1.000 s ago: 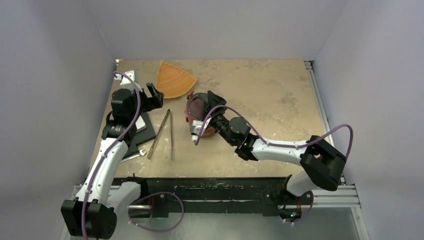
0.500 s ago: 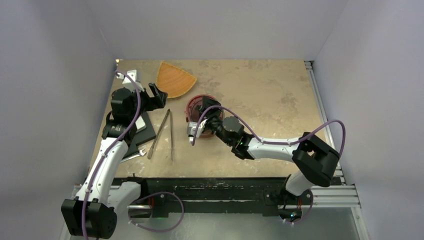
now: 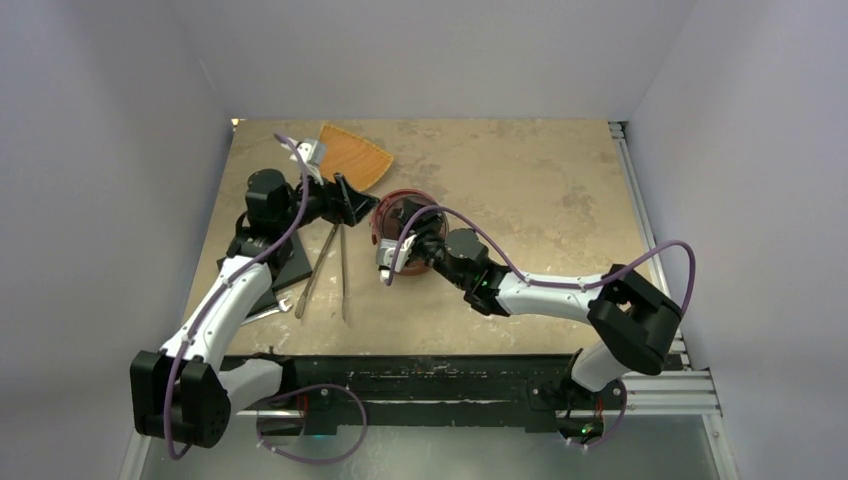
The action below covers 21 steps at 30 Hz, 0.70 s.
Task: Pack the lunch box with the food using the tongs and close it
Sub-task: Close the box lid on the packing box.
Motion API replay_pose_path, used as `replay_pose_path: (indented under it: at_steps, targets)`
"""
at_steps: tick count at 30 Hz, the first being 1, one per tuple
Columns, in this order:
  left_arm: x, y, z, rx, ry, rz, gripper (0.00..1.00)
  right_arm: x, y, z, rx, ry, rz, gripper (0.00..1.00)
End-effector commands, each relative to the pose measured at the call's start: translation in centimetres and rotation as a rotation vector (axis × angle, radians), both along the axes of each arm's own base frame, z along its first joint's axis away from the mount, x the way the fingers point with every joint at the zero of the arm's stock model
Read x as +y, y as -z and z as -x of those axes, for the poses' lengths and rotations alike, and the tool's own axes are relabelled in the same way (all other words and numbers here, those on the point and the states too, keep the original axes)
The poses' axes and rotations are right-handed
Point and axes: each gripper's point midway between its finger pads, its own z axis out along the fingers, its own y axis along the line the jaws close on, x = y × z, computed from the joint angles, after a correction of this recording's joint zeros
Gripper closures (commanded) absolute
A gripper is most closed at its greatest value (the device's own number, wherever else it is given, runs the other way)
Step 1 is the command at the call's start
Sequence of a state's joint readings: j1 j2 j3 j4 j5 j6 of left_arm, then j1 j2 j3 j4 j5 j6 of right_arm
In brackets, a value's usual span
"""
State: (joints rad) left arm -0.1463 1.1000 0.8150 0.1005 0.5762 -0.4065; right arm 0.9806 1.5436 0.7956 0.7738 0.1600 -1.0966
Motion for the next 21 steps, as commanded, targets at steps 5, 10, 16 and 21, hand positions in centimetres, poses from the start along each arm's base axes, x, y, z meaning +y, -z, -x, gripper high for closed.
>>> replay_pose_path:
  at_steps: [5,10,16,21]
  targets:
    - [-3.6,0.4,-0.7,-0.011,0.110,-0.115,0.27,0.4,-4.7,0.3,-0.031,-0.039,-0.125,0.63]
    - [-3.4,0.5,-1.5,-0.006,0.070,-0.142,0.35,0.4,-4.6,0.3,-0.027,-0.038,-0.120,0.64]
    - [-3.1,1.9,-1.9,0.047,0.042,-0.177,0.46,0.5,-4.5,0.3,-0.024,-0.041,-0.117,0.64]
    - [-3.6,1.7,-1.6,0.044,0.069,-0.158,0.56,0.6,-4.3,0.2,-0.021,-0.038,-0.111,0.65]
